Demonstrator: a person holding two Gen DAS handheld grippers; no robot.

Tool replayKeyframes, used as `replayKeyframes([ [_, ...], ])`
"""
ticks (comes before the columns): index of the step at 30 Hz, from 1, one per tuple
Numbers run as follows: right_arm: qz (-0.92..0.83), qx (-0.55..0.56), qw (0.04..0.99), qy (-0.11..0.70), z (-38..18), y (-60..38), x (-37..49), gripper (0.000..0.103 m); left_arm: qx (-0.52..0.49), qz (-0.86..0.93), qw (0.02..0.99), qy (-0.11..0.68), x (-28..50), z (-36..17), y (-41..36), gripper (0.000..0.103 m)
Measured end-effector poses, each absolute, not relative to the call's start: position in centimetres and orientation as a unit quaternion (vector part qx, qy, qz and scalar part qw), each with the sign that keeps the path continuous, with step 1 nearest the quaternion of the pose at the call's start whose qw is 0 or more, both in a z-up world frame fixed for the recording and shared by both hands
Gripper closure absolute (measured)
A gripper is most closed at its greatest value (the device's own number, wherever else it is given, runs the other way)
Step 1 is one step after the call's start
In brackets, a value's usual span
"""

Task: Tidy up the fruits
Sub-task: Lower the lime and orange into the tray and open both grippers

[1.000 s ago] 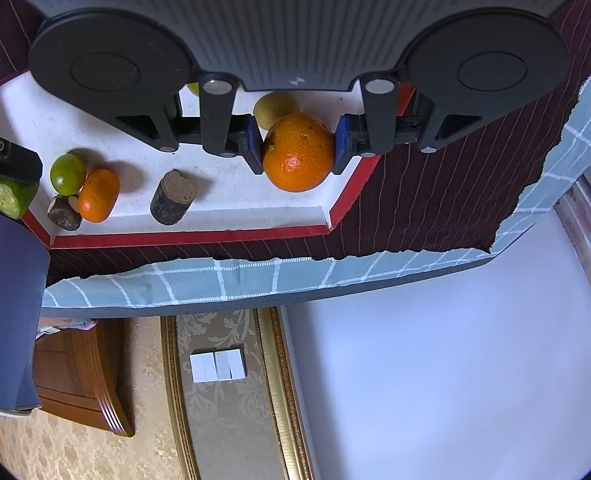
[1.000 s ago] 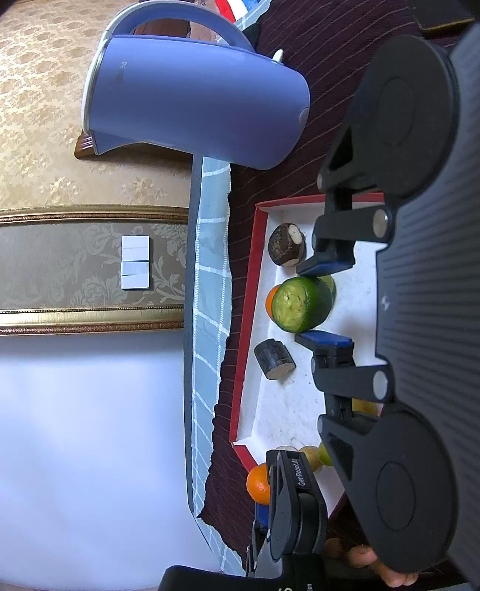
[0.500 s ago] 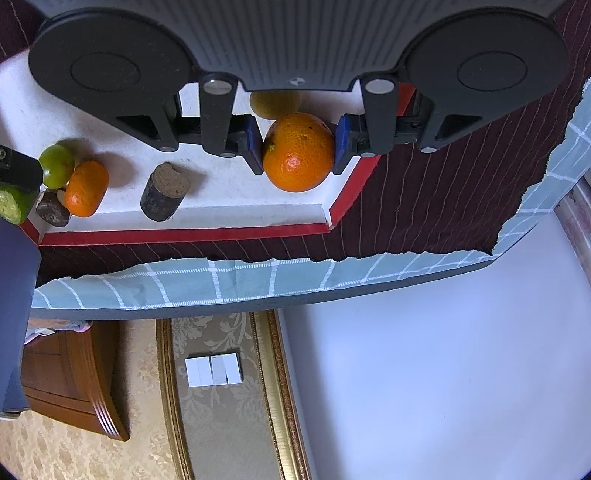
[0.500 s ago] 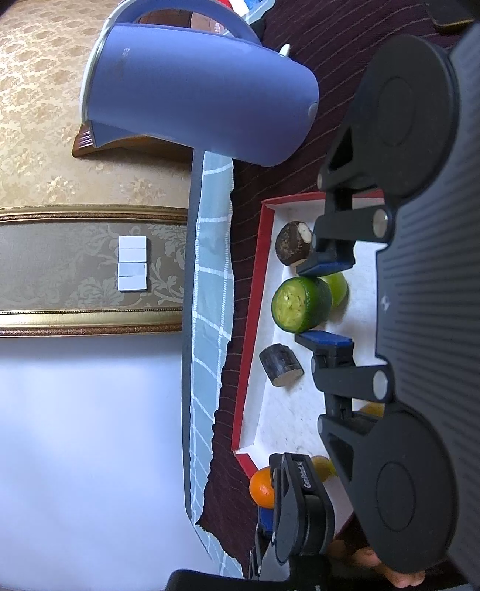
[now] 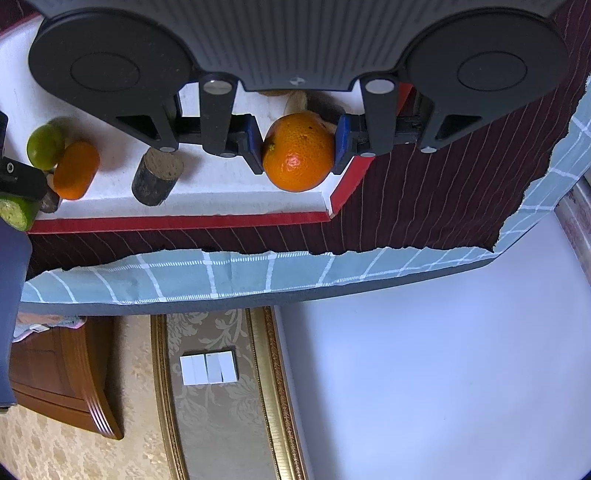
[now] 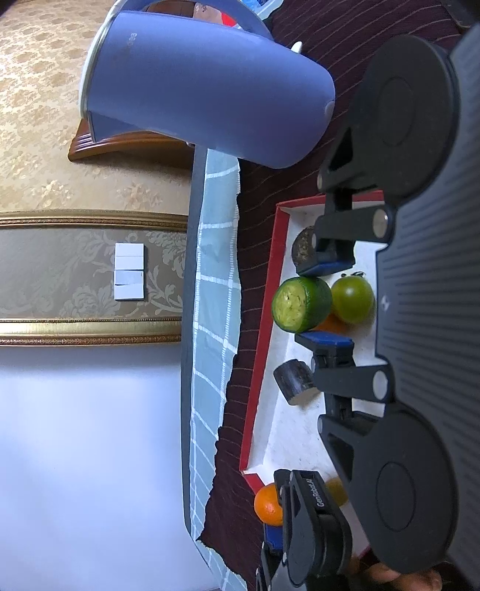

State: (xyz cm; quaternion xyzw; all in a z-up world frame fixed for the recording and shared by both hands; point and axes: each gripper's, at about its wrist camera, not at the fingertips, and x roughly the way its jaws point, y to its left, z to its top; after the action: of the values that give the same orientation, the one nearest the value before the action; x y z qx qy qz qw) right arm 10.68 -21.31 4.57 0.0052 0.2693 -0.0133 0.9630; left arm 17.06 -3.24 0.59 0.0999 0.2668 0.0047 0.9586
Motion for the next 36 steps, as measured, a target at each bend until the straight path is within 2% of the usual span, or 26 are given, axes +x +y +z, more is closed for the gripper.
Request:
replayKeyframes([
  [19, -0.013, 0.034, 0.968, 0.25, 4.4, -22.3, 12.7, 0.073, 0.088, 0.006, 0.958, 0.272, 19.6, 0.2, -3.6, 0.065],
  [36, -0.018, 0.014, 0.967, 0.255, 3.3, -21.2, 13.5, 0.073, 0.085, -0.001, 0.962, 0.26, 19.6, 0.0, -3.5, 0.065],
])
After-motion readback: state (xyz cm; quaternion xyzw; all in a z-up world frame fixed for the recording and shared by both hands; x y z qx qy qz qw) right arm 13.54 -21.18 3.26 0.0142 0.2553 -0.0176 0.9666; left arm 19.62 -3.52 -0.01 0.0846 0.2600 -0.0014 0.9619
